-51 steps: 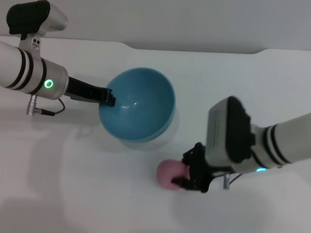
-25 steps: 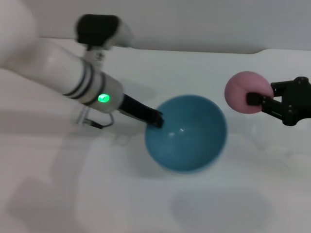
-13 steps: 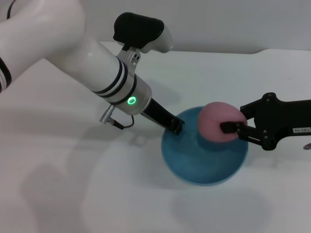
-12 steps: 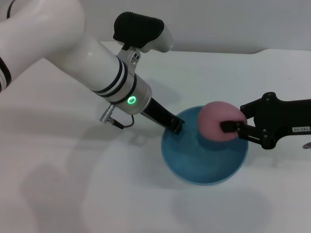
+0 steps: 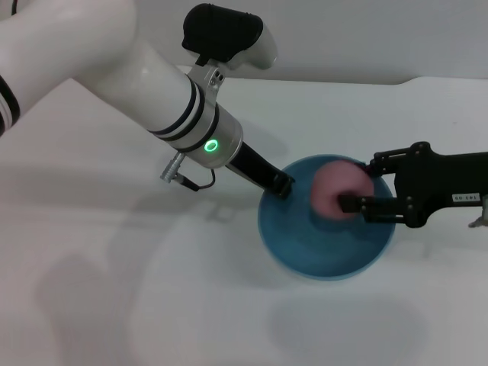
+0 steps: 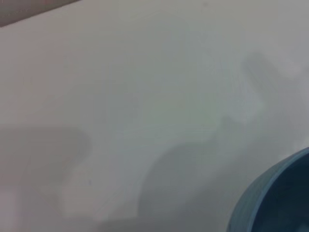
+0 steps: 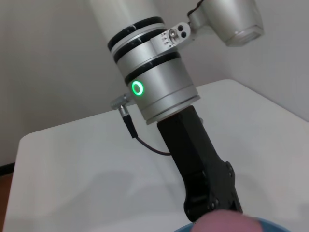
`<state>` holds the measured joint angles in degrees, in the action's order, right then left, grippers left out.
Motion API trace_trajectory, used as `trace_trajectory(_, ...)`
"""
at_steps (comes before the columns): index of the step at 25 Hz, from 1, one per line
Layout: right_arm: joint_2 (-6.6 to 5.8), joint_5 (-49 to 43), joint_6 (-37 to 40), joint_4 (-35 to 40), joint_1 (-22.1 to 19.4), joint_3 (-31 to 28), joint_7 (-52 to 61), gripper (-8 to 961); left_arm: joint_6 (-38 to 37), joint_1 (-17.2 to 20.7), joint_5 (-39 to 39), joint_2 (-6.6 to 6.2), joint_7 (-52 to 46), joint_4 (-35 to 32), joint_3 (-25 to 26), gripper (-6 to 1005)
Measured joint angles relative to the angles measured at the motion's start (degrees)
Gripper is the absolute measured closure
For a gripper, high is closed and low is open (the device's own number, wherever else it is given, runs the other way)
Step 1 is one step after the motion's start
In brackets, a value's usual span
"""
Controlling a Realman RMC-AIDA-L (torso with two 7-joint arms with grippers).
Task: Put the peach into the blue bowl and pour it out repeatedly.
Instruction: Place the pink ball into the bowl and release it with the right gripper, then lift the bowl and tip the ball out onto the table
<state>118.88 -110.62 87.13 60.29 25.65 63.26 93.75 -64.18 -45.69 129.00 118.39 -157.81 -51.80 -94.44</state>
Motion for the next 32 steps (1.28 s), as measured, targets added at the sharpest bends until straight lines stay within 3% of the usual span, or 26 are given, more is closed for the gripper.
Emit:
trace_trajectory(4, 0.02, -0.06, -0.09, 0.04, 0.05, 0.08, 0.16, 494, 0.26, -0.02, 0.05, 0.00, 0.05, -0.10, 0.32, 999)
trace_trajectory(9, 0.10, 0.46, -0.29, -0.04, -0.20, -0.22, 0.24, 431, 1.35, -0.08, 0.04, 0.00, 0.16, -0.17, 0.37, 999)
trace_trajectory(13, 0.12, 8.01, -2.97, -1.58, -2.09, -4.53, 0.23, 420, 6.15, 0.82, -0.24, 0.02, 1.38, -0.11, -0.05, 999)
trace_trajectory(16, -0.10, 16.56, -5.21, -5.56, -4.94, -8.63, -0.38, 421, 14.82, 2.73, -1.35, 0.19, 3.10, 0.08, -2.00, 999)
trace_trajectory(20, -0.26, 21.24, -5.76, -11.10, -9.06, -15.44, -0.50, 423, 29.79, 4.94, -2.94, 0.19, 4.95, 0.23, -8.81, 999)
trace_trajectory(22, -0.27, 21.39, -5.69, -13.63, -10.83, -18.61, -0.57, 424, 42.40, 6.63, -2.93, 0.22, 5.60, 0.24, -15.72, 999)
trace_trajectory(23, -0.34, 21.40, -5.59, -16.51, -12.34, -21.90, -0.60, 425, 42.40, 6.63, -2.93, 0.22, 5.60, 0.24, -15.72, 999)
trace_trajectory(32, -0.35, 21.53, -5.18, -21.42, -14.59, -27.34, -2.15, 429, 83.94, 9.56, -2.53, 0.57, 12.84, 7.87, -37.07, 1000)
